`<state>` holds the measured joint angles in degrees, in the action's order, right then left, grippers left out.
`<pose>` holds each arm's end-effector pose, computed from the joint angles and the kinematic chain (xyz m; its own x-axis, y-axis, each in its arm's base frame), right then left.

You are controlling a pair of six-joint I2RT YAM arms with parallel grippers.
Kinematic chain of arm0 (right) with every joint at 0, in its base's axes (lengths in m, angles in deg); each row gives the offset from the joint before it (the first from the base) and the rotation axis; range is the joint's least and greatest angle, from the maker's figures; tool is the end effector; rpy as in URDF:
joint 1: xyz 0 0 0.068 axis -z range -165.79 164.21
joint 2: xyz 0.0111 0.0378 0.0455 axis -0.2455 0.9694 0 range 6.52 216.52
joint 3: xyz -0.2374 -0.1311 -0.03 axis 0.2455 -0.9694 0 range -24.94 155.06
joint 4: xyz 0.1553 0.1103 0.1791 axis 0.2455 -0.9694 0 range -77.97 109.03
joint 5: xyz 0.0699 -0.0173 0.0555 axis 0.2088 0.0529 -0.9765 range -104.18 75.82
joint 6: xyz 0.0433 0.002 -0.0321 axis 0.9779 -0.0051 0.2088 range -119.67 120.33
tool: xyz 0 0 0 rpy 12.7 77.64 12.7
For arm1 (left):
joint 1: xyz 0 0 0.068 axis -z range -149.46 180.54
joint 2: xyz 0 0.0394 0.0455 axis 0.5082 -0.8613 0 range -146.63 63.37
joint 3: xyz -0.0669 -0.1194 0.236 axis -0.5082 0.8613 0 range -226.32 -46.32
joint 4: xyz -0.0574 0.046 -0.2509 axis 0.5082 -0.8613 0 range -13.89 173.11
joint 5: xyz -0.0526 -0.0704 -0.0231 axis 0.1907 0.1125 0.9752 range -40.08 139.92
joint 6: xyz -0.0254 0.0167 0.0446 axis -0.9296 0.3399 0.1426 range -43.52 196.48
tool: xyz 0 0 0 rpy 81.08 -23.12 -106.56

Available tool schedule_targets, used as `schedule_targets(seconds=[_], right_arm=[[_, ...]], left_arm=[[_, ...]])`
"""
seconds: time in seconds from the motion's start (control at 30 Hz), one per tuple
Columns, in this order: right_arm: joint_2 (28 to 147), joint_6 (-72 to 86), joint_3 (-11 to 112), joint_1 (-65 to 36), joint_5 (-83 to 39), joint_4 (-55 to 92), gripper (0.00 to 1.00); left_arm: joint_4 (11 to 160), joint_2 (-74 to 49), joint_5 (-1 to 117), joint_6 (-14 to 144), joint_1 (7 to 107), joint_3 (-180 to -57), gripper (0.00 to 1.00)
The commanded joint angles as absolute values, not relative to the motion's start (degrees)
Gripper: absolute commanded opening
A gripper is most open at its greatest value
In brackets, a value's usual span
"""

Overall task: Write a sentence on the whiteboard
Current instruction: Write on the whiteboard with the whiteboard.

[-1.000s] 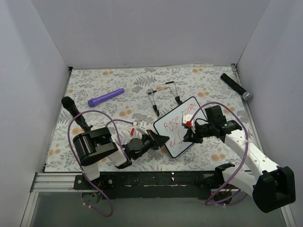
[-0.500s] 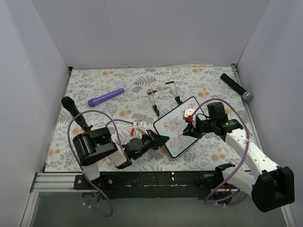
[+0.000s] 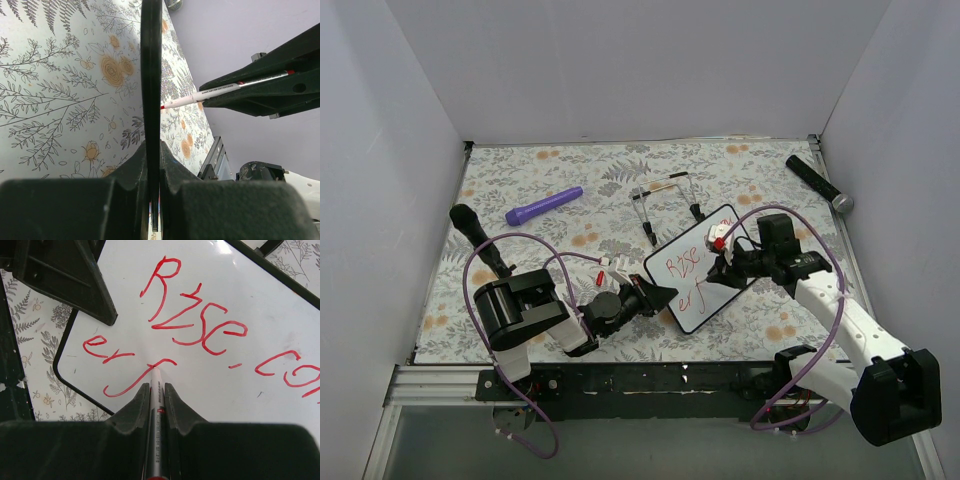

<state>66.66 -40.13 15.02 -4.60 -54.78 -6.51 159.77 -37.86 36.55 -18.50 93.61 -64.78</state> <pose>0.1911 0.0896 0.2420 -0.0775 -0.5470 -0.8336 -0.9533 0.2855 -0.0987 0.1296 -0.2368 0.1253 -0.7562 -0.6514 0.0619 -0.1143 0.0384 -0.9927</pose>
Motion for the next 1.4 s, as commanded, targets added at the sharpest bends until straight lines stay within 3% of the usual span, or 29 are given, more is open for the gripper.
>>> schedule_targets(seconds=[0.0, 0.33, 0.73, 1.37], right_arm=[[65.76, -38.69, 15.13, -3.99, -50.22, -3.04, 0.01], [63.56, -43.70, 16.19, -3.28, -59.79, -8.48, 0.01], [61.89, -45.19, 15.92, 3.31, -61.46, -9.97, 0.01], [63.47, -42.56, 13.20, 3.40, -63.22, -7.87, 0.01]], left_arm=[[171.08, -36.30, 37.61, -15.98, 93.82, -64.16, 0.00], [171.09, -36.21, 37.53, -16.07, 93.82, -64.16, 0.00], [170.82, -36.03, 37.61, -15.98, 93.91, -63.98, 0.00], [171.70, -36.38, 37.70, -16.07, 93.82, -63.90, 0.00]])
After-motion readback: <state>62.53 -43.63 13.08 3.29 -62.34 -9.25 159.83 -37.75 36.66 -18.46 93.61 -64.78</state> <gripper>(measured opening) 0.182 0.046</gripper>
